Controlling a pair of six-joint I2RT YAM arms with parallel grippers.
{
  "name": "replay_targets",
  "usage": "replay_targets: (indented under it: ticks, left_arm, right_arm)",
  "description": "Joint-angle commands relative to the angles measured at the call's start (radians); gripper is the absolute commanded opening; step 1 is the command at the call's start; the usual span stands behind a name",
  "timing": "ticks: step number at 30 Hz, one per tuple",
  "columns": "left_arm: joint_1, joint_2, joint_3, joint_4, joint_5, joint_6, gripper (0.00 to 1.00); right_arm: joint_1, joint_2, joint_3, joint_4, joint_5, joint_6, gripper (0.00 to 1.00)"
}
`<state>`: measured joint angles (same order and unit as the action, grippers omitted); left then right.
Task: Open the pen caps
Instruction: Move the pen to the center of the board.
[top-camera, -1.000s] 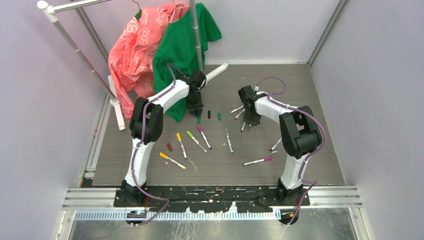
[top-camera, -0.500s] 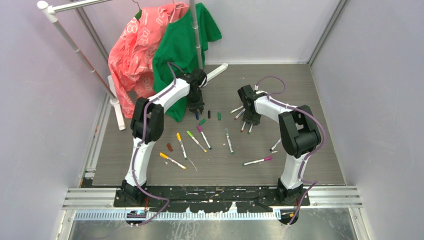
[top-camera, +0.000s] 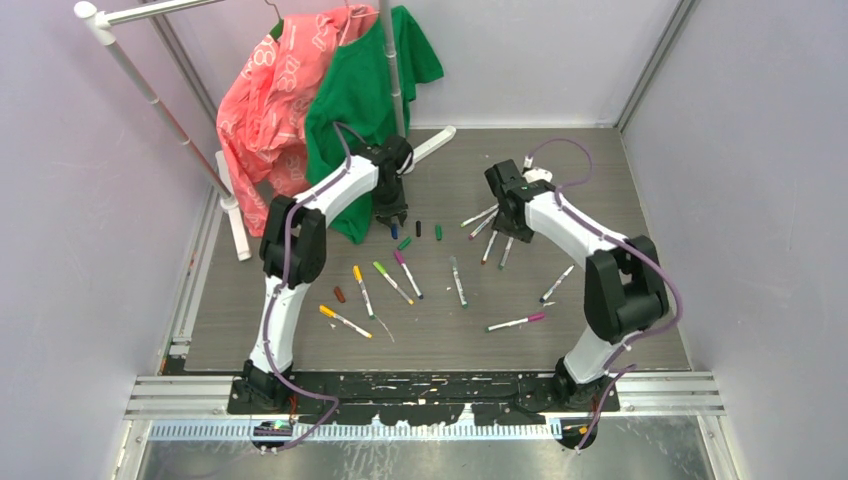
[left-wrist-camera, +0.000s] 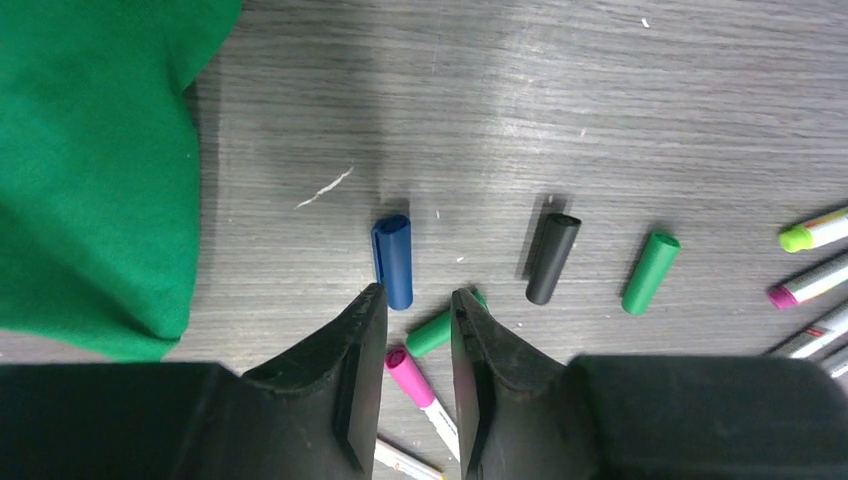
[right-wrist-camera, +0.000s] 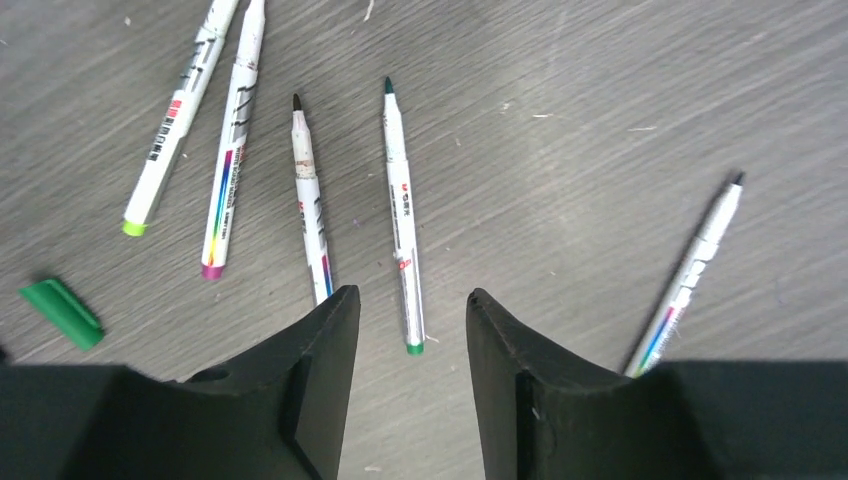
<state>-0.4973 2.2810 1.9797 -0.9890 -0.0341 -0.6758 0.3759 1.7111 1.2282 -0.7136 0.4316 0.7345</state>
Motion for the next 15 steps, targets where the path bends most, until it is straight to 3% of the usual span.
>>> replay_targets:
  ticks: [1,15]
  left_arm:
    - [0.002,-0.143,-0.008,0.008,0.006,-0.026,0.31]
    - [-0.024,-0.271,-0.129,0.063,0.112,-0.014,0.38]
  right_arm:
    - [-0.004,-0.138,-0.033,-0.077,0.114,0.096,0.51]
    - [-0.044,-0.269,-0.238,-0.185,0.119,0.259,0.56]
